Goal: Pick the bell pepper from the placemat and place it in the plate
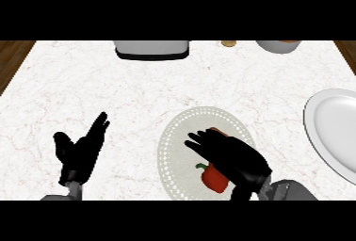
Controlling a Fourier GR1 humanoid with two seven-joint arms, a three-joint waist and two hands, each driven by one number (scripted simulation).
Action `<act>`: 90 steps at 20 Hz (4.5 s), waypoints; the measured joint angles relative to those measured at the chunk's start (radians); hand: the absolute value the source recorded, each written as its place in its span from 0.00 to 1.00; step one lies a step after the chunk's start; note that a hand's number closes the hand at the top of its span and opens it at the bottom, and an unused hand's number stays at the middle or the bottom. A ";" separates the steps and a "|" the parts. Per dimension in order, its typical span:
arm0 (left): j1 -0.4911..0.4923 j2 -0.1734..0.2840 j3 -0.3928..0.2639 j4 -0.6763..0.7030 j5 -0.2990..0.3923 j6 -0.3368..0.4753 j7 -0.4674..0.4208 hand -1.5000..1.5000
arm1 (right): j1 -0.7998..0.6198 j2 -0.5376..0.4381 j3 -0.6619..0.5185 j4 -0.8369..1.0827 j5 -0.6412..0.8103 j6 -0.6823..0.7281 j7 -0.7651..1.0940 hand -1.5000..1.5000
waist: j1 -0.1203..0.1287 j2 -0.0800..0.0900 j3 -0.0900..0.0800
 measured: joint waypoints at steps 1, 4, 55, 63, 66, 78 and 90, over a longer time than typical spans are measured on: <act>0.007 -0.004 -0.002 -0.009 -0.007 0.004 0.000 0.50 | -0.004 0.015 0.002 0.018 0.015 -0.003 -0.004 0.00 | 0.000 0.000 0.000; -0.006 -0.011 0.003 -0.005 -0.013 0.003 0.027 0.50 | -0.009 0.042 0.002 0.064 0.050 -0.002 -0.029 0.00 | 0.000 0.001 -0.001; 0.025 -0.036 0.043 -0.035 -0.043 -0.028 0.035 0.50 | 0.870 -0.111 -0.620 -0.424 -0.515 -0.875 -0.345 1.00 | -0.016 -0.001 0.002; 0.003 -0.054 0.029 -0.005 -0.065 -0.032 0.002 0.50 | 0.523 -0.197 -0.882 0.027 -0.724 -0.803 -0.456 1.00 | 0.011 0.003 0.002; 0.001 -0.056 0.028 -0.017 -0.067 -0.031 0.017 0.50 | 0.387 -0.232 -0.925 0.234 -0.755 -0.759 -0.522 1.00 | 0.016 0.004 0.001; -0.025 -0.057 0.031 -0.007 -0.058 -0.060 0.028 0.50 | 0.012 -0.393 -0.899 0.902 -0.638 -0.645 -0.600 0.00 | 0.046 0.015 0.002; -0.019 -0.067 0.026 -0.007 -0.075 -0.053 0.022 0.50 | -0.226 -0.373 -0.920 1.303 -0.649 -0.434 -0.842 0.00 | 0.040 0.015 0.004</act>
